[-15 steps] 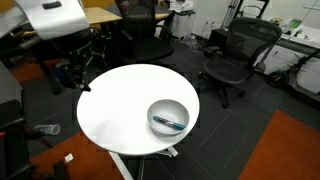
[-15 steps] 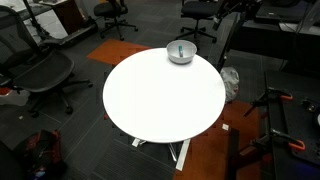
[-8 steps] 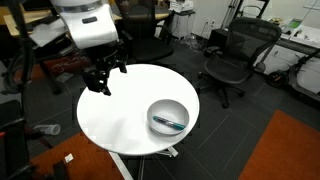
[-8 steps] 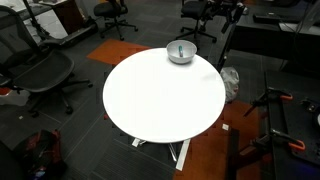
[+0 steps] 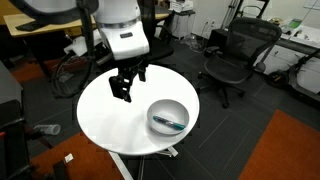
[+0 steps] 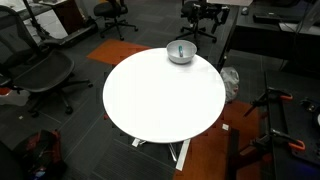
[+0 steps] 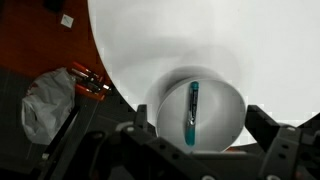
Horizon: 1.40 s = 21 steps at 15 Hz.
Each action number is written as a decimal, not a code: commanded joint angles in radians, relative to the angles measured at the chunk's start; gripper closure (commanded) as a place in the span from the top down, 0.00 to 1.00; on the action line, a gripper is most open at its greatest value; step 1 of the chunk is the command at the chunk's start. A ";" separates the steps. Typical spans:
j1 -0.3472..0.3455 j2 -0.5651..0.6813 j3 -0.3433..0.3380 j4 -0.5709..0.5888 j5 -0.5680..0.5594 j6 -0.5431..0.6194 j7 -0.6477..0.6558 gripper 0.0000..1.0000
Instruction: Take the green marker out of the grey bowl
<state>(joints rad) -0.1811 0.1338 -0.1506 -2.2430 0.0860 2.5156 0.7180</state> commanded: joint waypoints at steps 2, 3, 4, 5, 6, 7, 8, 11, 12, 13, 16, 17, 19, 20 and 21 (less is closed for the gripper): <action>0.021 0.136 -0.032 0.106 0.011 0.039 0.024 1.00; 0.021 0.161 -0.034 0.123 0.021 0.045 0.014 1.00; 0.024 0.182 -0.039 0.138 0.022 0.051 0.014 1.00; 0.024 0.205 -0.040 0.154 0.031 0.056 0.007 1.00; 0.026 0.223 -0.045 0.170 0.032 0.058 0.007 1.00; 0.027 0.244 -0.047 0.186 0.038 0.065 0.004 1.00; 0.027 0.262 -0.049 0.203 0.040 0.068 0.003 1.00; 0.027 0.318 -0.051 0.256 0.045 0.077 -0.005 1.00; 0.027 0.339 -0.051 0.279 0.046 0.074 -0.006 1.00; 0.029 0.359 -0.054 0.301 0.042 0.067 -0.004 1.00; 0.031 0.419 -0.060 0.362 0.035 0.055 -0.004 1.00; 0.030 0.440 -0.061 0.383 0.035 0.053 -0.005 1.00; 0.029 0.478 -0.065 0.422 0.035 0.045 -0.007 1.00; 0.028 0.496 -0.067 0.440 0.036 0.046 -0.009 1.00; 0.025 0.512 -0.068 0.457 0.039 0.043 -0.011 1.00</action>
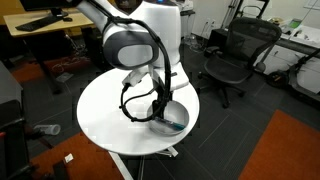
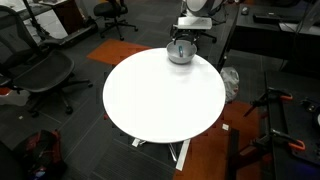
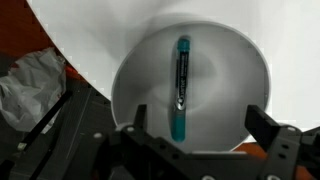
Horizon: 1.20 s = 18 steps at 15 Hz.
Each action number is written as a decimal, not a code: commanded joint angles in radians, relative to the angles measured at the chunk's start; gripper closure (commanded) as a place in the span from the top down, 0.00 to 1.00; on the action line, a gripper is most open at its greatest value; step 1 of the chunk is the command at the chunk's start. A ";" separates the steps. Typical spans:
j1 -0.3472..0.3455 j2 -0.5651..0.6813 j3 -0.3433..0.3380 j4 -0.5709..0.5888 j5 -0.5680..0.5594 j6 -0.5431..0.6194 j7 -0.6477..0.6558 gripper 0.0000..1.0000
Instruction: Take the green marker out of the grey bowl
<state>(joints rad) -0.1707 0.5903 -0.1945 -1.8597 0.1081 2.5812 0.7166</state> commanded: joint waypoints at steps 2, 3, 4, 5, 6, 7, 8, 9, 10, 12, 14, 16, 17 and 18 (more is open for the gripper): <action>0.011 0.088 -0.029 0.107 0.019 -0.029 -0.011 1.00; 0.009 0.103 -0.030 0.122 0.021 -0.033 -0.014 1.00; 0.008 0.117 -0.032 0.136 0.021 -0.035 -0.014 1.00; 0.007 0.131 -0.033 0.150 0.022 -0.039 -0.015 1.00; 0.004 0.144 -0.032 0.162 0.024 -0.042 -0.018 1.00; 0.003 0.157 -0.031 0.175 0.025 -0.047 -0.018 1.00; 0.003 0.168 -0.032 0.186 0.025 -0.052 -0.019 1.00; 0.001 0.181 -0.031 0.197 0.026 -0.057 -0.020 1.00; 0.000 0.191 -0.032 0.207 0.026 -0.062 -0.020 1.00; 0.001 0.208 -0.034 0.219 0.026 -0.065 -0.017 1.00; -0.001 0.222 -0.035 0.229 0.027 -0.070 -0.018 1.00; -0.004 0.233 -0.034 0.240 0.028 -0.080 -0.022 1.00; -0.005 0.239 -0.034 0.246 0.028 -0.089 -0.022 1.00; -0.006 0.243 -0.034 0.251 0.028 -0.096 -0.023 0.88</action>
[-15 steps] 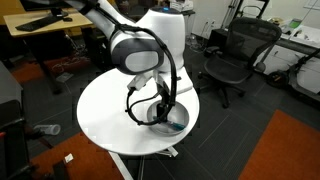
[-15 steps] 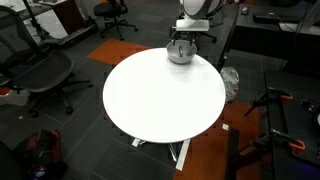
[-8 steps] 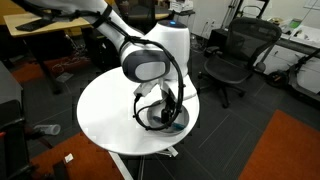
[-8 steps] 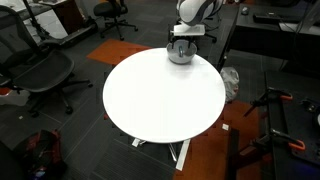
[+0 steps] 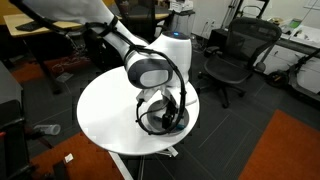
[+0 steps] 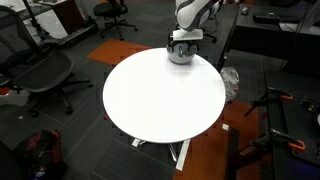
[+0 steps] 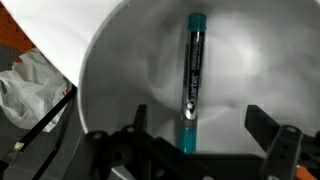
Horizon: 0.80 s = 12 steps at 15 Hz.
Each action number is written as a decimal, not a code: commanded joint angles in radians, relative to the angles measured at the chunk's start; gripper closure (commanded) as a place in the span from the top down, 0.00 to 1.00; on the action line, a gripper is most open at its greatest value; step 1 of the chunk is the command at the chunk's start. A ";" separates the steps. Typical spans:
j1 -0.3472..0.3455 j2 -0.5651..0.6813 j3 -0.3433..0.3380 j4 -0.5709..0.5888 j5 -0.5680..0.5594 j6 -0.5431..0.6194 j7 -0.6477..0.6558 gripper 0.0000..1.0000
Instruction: Take the green marker out of the grey bowl
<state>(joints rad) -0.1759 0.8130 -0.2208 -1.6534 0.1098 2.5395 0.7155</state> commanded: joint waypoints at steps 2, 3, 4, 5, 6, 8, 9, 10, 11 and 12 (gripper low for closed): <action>0.000 0.028 -0.011 0.054 0.024 -0.065 -0.019 0.66; -0.001 0.030 -0.011 0.057 0.025 -0.067 -0.019 0.59; -0.001 0.032 -0.011 0.060 0.025 -0.069 -0.019 0.49; -0.002 0.034 -0.012 0.062 0.024 -0.071 -0.019 0.42; -0.002 0.034 -0.013 0.062 0.024 -0.071 -0.018 0.36; -0.003 0.035 -0.013 0.064 0.025 -0.074 -0.019 0.20; -0.005 0.035 -0.012 0.065 0.027 -0.075 -0.021 0.12; -0.007 0.033 -0.010 0.064 0.028 -0.076 -0.022 0.05; -0.008 0.032 -0.010 0.062 0.029 -0.076 -0.023 0.01; -0.008 0.029 -0.010 0.059 0.029 -0.076 -0.024 0.02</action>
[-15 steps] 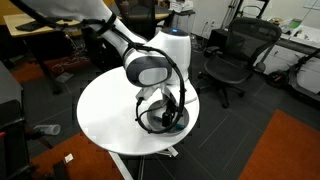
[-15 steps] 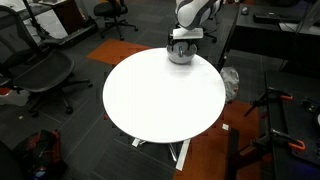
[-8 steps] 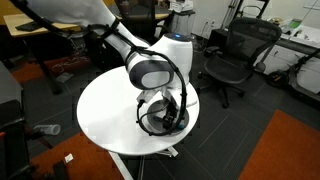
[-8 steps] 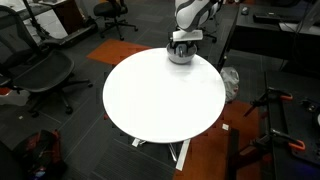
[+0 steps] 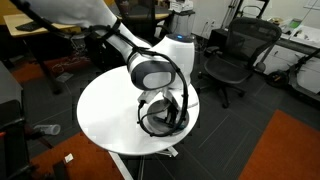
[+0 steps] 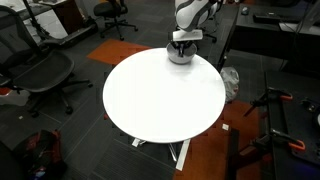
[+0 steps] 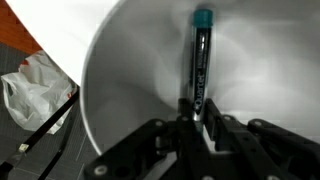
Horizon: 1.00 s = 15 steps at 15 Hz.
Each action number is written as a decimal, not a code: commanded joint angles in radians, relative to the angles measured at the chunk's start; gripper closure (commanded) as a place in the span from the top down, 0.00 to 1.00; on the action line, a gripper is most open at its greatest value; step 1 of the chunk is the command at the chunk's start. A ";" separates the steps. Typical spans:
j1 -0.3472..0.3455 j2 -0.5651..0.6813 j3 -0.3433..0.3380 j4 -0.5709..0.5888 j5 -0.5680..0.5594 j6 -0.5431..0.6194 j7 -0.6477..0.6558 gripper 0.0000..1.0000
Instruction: Take the green marker out of the grey bowl
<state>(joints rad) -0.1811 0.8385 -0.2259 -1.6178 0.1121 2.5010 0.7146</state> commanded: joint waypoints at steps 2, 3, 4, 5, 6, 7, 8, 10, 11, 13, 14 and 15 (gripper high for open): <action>-0.001 -0.016 -0.007 0.003 0.027 -0.035 -0.024 0.05; 0.000 -0.032 -0.007 -0.015 0.027 -0.030 -0.028 0.05; 0.002 -0.049 -0.009 -0.033 0.025 -0.023 -0.033 0.05; 0.002 -0.056 -0.010 -0.038 0.024 -0.021 -0.037 0.05; 0.004 -0.074 -0.014 -0.055 0.022 -0.011 -0.040 0.05; 0.005 -0.092 -0.016 -0.072 0.021 -0.002 -0.042 0.05; 0.005 -0.110 -0.017 -0.087 0.021 0.005 -0.046 0.05; 0.011 -0.148 -0.023 -0.119 0.015 0.011 -0.049 0.05; 0.013 -0.166 -0.025 -0.133 0.013 0.011 -0.056 0.05; 0.016 -0.210 -0.031 -0.170 0.008 0.017 -0.068 0.05; 0.020 -0.234 -0.035 -0.191 0.004 0.022 -0.077 0.05; 0.023 -0.256 -0.038 -0.210 0.002 0.024 -0.084 0.05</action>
<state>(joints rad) -0.1776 0.6857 -0.2474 -1.7203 0.1148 2.5027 0.6661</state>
